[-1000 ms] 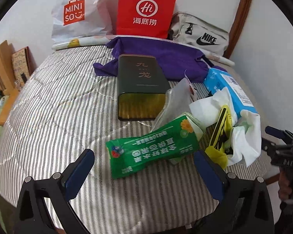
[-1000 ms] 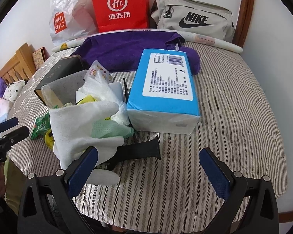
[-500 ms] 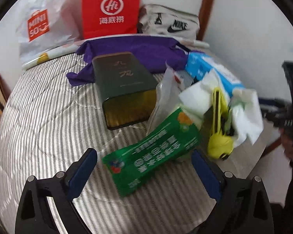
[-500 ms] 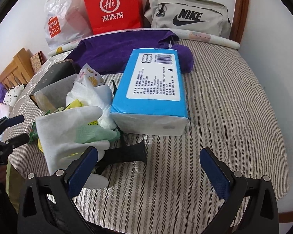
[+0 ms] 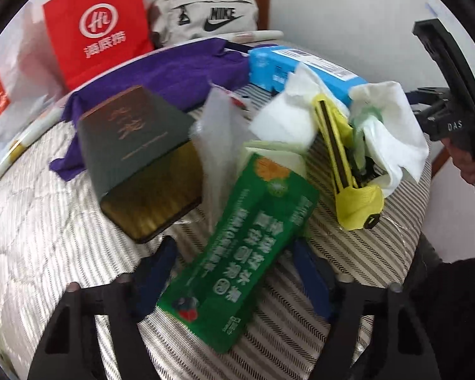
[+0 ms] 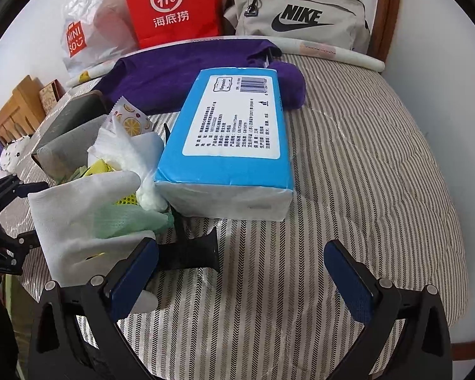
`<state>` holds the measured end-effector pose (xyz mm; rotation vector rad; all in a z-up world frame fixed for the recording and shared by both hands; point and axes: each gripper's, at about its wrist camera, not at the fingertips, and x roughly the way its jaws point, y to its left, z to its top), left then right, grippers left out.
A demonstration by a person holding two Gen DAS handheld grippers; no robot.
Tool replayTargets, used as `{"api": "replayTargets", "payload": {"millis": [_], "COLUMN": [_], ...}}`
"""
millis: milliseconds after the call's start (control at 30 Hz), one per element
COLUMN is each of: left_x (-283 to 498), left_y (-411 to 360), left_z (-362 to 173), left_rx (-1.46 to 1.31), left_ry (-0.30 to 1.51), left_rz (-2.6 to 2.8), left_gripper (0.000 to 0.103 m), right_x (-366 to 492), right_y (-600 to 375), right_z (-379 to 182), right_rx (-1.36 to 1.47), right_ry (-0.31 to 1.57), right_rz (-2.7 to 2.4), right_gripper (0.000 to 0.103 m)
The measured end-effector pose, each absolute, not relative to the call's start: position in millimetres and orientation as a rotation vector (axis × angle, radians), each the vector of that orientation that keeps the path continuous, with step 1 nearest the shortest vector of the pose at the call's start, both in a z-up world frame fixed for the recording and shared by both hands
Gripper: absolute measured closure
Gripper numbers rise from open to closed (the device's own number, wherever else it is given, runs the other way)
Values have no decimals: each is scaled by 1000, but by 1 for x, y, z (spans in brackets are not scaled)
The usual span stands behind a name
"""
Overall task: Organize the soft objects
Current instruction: 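Reach the left tool to the green snack packet and grasp it, then grasp the white glove with the right tool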
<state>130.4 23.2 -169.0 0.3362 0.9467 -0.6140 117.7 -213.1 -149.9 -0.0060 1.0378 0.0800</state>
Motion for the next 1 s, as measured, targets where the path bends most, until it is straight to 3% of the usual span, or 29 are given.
{"api": "replayTargets", "payload": {"millis": [33,67,167,600,1000], "left_x": [132,133,133,118,117], "left_y": [23,24,31,83,75], "left_z": [-172,-173,-170,-159,-170], "left_rx": [327,323,297,126,79], "left_ry": [965,967,961,972,991], "left_rz": [-621,-620,-600,-332,-267], "left_gripper": [58,66,72,73,73], "right_x": [118,118,118,103,87], "right_y": [-213,-212,-213,-209,-162], "right_z": [-149,-149,-148,-131,-125], "right_rx": [-8,-10,-3,43,63], "right_ry": [1037,1036,1031,972,958], "right_rz": [79,79,88,179,387], "right_gripper": [0,0,0,1,4]}}
